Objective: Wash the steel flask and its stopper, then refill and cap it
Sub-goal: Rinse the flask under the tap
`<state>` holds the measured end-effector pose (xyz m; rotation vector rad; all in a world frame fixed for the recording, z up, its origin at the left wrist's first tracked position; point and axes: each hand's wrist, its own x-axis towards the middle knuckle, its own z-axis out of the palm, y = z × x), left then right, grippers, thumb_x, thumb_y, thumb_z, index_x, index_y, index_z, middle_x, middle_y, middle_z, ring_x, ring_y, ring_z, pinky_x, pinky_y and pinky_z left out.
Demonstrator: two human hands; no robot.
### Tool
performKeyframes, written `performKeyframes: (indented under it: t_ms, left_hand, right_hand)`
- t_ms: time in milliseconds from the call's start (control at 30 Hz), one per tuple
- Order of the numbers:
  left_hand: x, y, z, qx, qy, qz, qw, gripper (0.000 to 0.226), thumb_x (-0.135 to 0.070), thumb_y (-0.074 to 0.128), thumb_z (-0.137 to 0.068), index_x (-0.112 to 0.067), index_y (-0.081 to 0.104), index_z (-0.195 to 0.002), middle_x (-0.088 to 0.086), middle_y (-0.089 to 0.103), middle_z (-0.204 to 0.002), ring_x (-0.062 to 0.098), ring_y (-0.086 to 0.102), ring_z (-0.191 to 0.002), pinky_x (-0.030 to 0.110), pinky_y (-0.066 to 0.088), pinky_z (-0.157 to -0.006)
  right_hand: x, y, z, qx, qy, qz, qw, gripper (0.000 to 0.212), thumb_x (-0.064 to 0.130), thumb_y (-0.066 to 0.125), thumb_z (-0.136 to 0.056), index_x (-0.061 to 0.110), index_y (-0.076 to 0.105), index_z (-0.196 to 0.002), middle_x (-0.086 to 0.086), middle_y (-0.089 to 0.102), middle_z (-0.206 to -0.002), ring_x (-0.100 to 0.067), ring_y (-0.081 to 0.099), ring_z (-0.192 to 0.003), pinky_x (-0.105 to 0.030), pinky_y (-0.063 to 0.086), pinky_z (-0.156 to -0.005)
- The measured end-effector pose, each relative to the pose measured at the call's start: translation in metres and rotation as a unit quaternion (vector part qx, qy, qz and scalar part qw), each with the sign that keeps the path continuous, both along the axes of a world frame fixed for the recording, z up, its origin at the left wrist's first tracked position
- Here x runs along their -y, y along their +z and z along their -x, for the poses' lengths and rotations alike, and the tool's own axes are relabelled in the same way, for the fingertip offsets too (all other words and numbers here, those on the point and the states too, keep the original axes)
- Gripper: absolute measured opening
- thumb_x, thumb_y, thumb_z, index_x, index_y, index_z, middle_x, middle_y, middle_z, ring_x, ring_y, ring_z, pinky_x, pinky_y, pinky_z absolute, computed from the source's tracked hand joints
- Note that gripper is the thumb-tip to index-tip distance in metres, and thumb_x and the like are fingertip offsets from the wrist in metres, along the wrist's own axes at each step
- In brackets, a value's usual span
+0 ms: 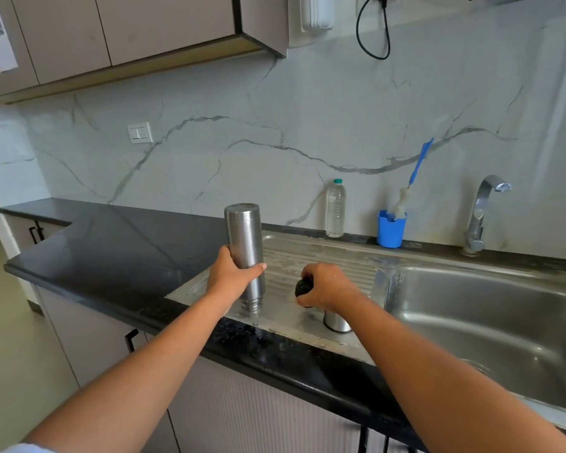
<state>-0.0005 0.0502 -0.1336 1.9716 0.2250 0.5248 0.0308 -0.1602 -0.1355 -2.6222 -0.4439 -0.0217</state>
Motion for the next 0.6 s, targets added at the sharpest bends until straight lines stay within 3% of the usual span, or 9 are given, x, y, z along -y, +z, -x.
performKeyframes:
  t_ms: [100, 167, 200, 300, 367, 500, 600]
  left_hand:
    - [0.002, -0.001, 0.001, -0.014, 0.011, -0.011, 1.0, 0.067, -0.032, 0.088, -0.082, -0.017, 0.044, -0.131, 0.003, 0.061, -0.128, 0.023, 0.061, -0.107, 0.042, 0.054, -0.092]
    - [0.008, -0.001, 0.006, -0.018, 0.028, -0.015, 0.999, 0.076, -0.033, 0.09, -0.08, -0.014, 0.043, -0.136, 0.007, 0.058, -0.134, 0.027, 0.06, -0.116, 0.047, 0.053, -0.098]
    - [0.012, -0.002, 0.011, -0.012, 0.055, -0.038, 0.998, 0.083, -0.034, 0.091, -0.078, -0.012, 0.042, -0.14, 0.009, 0.054, -0.139, 0.03, 0.055, -0.125, 0.05, 0.05, -0.103]
    - [0.035, -0.012, 0.033, 0.081, 0.129, -0.155, 0.976, 0.086, -0.037, 0.09, -0.079, -0.007, 0.043, -0.145, 0.015, 0.044, -0.145, 0.033, 0.039, -0.136, 0.052, 0.043, -0.111]
    - [0.061, -0.019, 0.043, 0.138, 0.051, -0.165, 0.975, 0.069, -0.037, 0.084, -0.084, -0.014, 0.048, -0.139, 0.007, 0.046, -0.139, 0.025, 0.044, -0.13, 0.044, 0.047, -0.107]
    - [0.125, -0.019, 0.037, 0.042, -0.178, -0.074, 0.98, 0.055, -0.042, 0.08, -0.088, -0.027, 0.051, -0.131, -0.01, 0.054, -0.129, 0.006, 0.056, -0.115, 0.019, 0.044, -0.09]
    - [0.173, -0.01, 0.021, -0.002, -0.273, -0.004, 0.962, 0.049, -0.044, 0.076, -0.092, -0.025, 0.057, -0.133, -0.011, 0.062, -0.122, 0.004, 0.061, -0.111, 0.024, 0.052, -0.094]
  right_hand:
    - [0.015, 0.003, 0.002, -0.014, -0.027, -0.116, 0.993, 0.048, 0.028, 0.086, -0.077, 0.018, 0.064, -0.119, -0.003, 0.066, -0.11, -0.017, 0.064, -0.09, -0.026, 0.058, -0.071]
    - [0.03, 0.003, 0.005, -0.055, -0.039, -0.229, 0.971, 0.05, 0.028, 0.088, -0.078, 0.02, 0.062, -0.119, -0.001, 0.064, -0.108, -0.015, 0.065, -0.083, -0.02, 0.055, -0.054]
    - [0.04, 0.003, 0.007, -0.072, -0.045, -0.277, 0.957, 0.051, 0.029, 0.089, -0.078, 0.02, 0.063, -0.12, -0.002, 0.064, -0.109, -0.016, 0.066, -0.084, -0.019, 0.054, -0.052]
    - [0.071, 0.0, 0.008, -0.095, -0.06, -0.362, 0.925, 0.052, 0.031, 0.091, -0.075, 0.02, 0.065, -0.12, -0.006, 0.068, -0.114, -0.021, 0.069, -0.1, -0.032, 0.063, -0.08]
    - [0.092, -0.001, 0.01, -0.124, -0.064, -0.423, 0.895, 0.052, 0.026, 0.091, -0.075, 0.019, 0.063, -0.117, -0.008, 0.068, -0.115, -0.025, 0.07, -0.104, -0.041, 0.063, -0.087]
    - [0.128, 0.0, 0.017, -0.149, -0.061, -0.501, 0.85, 0.056, 0.019, 0.093, -0.072, 0.011, 0.062, -0.118, -0.015, 0.071, -0.117, -0.028, 0.074, -0.103, -0.043, 0.062, -0.091]
    - [0.156, 0.004, 0.023, -0.135, -0.039, -0.539, 0.831, 0.052, 0.014, 0.091, -0.074, 0.008, 0.067, -0.12, -0.015, 0.073, -0.117, -0.027, 0.074, -0.106, -0.041, 0.058, -0.099]
